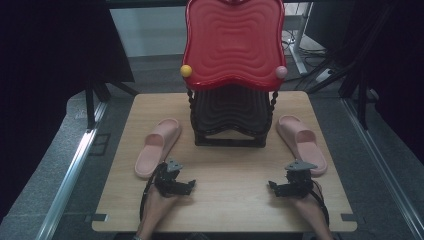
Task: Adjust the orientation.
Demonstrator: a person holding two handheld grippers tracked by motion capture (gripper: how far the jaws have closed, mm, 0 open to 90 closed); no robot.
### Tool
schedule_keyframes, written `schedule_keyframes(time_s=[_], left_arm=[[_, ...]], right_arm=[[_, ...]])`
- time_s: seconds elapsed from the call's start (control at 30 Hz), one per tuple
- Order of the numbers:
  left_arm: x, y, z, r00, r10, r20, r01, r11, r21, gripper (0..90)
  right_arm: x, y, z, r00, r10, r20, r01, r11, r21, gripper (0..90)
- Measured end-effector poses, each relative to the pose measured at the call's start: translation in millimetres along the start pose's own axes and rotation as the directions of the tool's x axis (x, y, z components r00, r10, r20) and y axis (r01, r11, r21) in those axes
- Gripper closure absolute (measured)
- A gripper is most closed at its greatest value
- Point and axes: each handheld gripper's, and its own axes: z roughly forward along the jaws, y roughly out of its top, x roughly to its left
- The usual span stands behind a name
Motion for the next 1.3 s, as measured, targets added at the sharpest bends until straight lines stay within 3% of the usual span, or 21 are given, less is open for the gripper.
schedule_keyframes(time_s=[0.2,0.57,0.93,1.3], left_arm=[[3.2,2.3,-10.8,1.0,-0.003,-0.003,0.003,0.9993,-0.038,5.1],[13.0,6.2,-30.7,0.9999,-0.011,-0.009,0.011,0.9981,-0.061,5.8],[39.6,2.7,-47.2,0.997,-0.062,-0.045,0.059,0.9958,-0.071,6.2],[71.1,-1.4,-58.5,0.992,-0.095,-0.083,0.089,0.9931,-0.078,14.5]], right_arm=[[-0.1,0.0,0.0,1.0,-0.001,0.0,0.001,1.0,0.0,2.3],[0.0,0.0,0.0,1.0,0.0,-0.001,0.0,1.0,0.0,2.3],[0.0,0.0,-0.1,1.0,-0.001,-0.001,0.001,1.0,0.0,2.3],[0.1,0.0,-0.1,1.0,0.0,-0.001,0.0,1.0,0.001,2.3]])
